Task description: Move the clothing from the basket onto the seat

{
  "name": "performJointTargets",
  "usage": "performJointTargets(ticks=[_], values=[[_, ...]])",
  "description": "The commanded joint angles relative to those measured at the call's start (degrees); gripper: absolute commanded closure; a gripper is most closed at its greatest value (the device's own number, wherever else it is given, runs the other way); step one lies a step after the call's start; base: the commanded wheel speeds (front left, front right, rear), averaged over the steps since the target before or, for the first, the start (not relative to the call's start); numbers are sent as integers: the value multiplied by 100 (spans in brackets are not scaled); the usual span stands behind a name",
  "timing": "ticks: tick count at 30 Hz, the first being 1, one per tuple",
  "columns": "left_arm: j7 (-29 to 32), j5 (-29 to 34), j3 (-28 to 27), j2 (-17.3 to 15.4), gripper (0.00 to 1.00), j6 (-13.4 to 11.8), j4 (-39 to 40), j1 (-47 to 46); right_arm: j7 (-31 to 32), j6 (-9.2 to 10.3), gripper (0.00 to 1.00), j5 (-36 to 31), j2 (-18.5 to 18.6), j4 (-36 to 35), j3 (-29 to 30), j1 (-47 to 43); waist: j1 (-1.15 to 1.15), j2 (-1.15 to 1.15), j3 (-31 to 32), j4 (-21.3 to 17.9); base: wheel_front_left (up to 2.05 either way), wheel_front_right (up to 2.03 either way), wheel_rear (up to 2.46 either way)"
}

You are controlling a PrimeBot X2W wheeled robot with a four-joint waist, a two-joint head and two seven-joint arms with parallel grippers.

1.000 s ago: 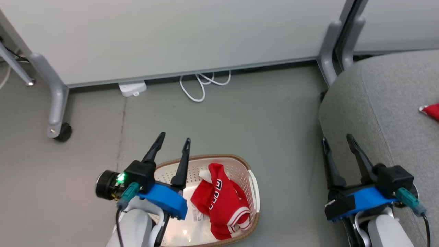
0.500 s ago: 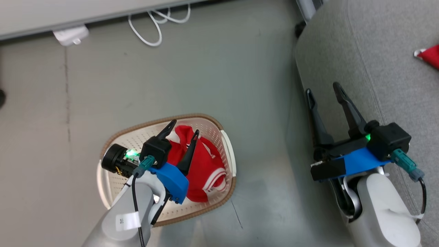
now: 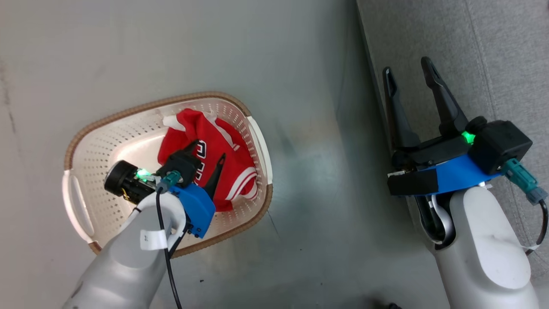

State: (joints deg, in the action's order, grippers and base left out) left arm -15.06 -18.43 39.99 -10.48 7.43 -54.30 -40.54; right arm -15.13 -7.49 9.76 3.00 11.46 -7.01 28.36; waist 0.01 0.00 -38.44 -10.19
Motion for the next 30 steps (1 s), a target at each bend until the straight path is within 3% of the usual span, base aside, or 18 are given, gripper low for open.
performJointTargets(ticks=[1, 12, 25, 26, 27, 28, 30], values=[[-17, -67, 69, -50, 0, 5, -106, -176, -3, -1, 0, 42, -17, -63, -4, 145, -1, 0, -285, -103, 0, 0, 0], [-16, -604, 589, -65, 0, 6, -1064, -673, -3, -1, 0, 92, -18, -229, -28, 397, -1, 0, -940, -145, 0, 0, 0], [31, -1353, 1321, -76, 0, 6, -1290, -1122, -3, -1, 0, 134, -16, -334, 2, 590, -1, 0, -1522, -187, 0, 0, 0], [33, -1394, 1387, -77, 16, 6, -1281, -1142, -3, -1, 0, 132, -17, -339, 8, 591, -1, 0, -1539, -185, 0, 0, 0], [28, -1433, 1441, -88, 74, 6, -1277, -1177, -3, -1, 0, 130, -17, -336, 15, 591, -1, 0, -1554, -180, 0, 0, 0], [22, -1474, 1496, -91, 100, 6, -1275, -1211, -3, -1, 0, 129, -17, -329, 22, 597, -1, 0, -1567, -176, 0, 0, 0], [23, -1557, 1615, -85, 100, 6, -1257, -1225, -3, -1, 0, 125, -17, -315, 34, 613, -1, 0, -1584, -163, 0, 0, 0]])
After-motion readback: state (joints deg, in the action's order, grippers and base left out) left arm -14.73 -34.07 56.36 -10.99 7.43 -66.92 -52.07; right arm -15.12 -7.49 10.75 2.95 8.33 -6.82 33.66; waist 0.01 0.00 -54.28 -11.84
